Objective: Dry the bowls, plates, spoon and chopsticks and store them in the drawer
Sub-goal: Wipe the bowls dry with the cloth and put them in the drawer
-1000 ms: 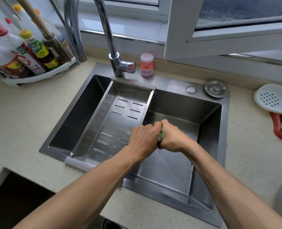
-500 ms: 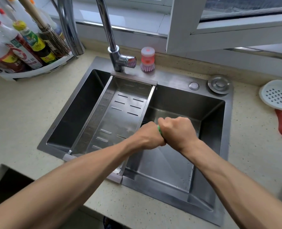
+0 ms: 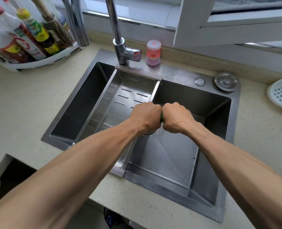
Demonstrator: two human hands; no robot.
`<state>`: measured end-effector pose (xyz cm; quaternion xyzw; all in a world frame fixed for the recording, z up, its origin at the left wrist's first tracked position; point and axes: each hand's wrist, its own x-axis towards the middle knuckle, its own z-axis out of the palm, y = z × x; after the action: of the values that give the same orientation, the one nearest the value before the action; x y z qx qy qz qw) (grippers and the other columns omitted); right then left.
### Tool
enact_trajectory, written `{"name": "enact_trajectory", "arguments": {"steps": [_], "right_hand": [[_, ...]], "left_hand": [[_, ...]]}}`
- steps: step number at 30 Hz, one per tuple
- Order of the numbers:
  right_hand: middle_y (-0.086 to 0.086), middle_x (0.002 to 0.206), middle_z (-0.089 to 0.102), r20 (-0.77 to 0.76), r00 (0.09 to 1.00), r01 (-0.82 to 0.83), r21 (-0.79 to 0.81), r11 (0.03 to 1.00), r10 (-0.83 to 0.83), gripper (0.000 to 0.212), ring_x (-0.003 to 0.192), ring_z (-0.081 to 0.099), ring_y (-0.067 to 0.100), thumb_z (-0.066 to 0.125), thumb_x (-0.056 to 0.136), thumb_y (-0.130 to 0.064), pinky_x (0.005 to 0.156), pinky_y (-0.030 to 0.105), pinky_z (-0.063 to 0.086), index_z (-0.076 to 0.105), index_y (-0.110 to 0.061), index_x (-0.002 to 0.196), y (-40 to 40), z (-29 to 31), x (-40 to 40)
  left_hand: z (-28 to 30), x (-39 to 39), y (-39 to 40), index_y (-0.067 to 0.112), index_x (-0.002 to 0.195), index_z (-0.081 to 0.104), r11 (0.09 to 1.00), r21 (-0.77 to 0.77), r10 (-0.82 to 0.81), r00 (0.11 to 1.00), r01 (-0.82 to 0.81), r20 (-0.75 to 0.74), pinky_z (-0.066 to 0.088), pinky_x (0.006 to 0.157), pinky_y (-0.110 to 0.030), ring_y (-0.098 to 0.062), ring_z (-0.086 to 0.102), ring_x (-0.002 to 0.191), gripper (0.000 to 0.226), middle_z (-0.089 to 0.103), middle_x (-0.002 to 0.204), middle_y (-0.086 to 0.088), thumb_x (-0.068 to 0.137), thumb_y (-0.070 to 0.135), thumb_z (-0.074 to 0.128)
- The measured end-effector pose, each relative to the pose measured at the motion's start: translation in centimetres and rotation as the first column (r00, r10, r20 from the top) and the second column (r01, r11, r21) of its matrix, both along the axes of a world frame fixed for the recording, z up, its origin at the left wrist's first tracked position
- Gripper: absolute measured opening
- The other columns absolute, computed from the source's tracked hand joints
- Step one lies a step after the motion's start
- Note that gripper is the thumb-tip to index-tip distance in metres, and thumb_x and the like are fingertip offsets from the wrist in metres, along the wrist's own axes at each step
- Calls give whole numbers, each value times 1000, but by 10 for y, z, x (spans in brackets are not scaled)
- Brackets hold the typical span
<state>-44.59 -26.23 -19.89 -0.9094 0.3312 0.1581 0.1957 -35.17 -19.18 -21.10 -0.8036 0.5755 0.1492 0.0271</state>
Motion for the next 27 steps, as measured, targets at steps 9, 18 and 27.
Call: {"name": "enact_trajectory", "arguments": {"steps": [9, 18, 27], "right_hand": [[7, 72, 58, 26, 1000, 6, -3, 1000, -6, 16, 63, 58, 26, 60, 75, 1, 60, 37, 53, 53, -13, 70, 2, 7, 4], [9, 91, 61, 111, 984, -120, -185, 975, 142, 23, 73, 50, 32, 62, 81, -11, 63, 38, 44, 46, -15, 97, 20, 10, 1], [12, 106, 68, 335, 839, -27, 813, 581, -429, 28, 79, 73, 24, 59, 100, -29, 71, 35, 61, 57, -20, 126, 64, 27, 49]], "left_hand": [[8, 4, 2, 19, 80, 49, 1000, -9, 27, 1000, -27, -12, 41, 65, -33, -26, 51, 69, 11, 41, 66, 1, 82, 19, 60], [23, 14, 20, 15, 71, 49, 958, 146, 285, 888, -248, -360, 50, 59, -33, -26, 62, 70, 16, 59, 72, -4, 79, 15, 62], [43, 61, 120, 20, 152, 19, 805, 94, 438, 479, -586, -761, 56, 86, -32, -16, 63, 104, 91, 58, 123, -5, 82, 9, 77]]}}
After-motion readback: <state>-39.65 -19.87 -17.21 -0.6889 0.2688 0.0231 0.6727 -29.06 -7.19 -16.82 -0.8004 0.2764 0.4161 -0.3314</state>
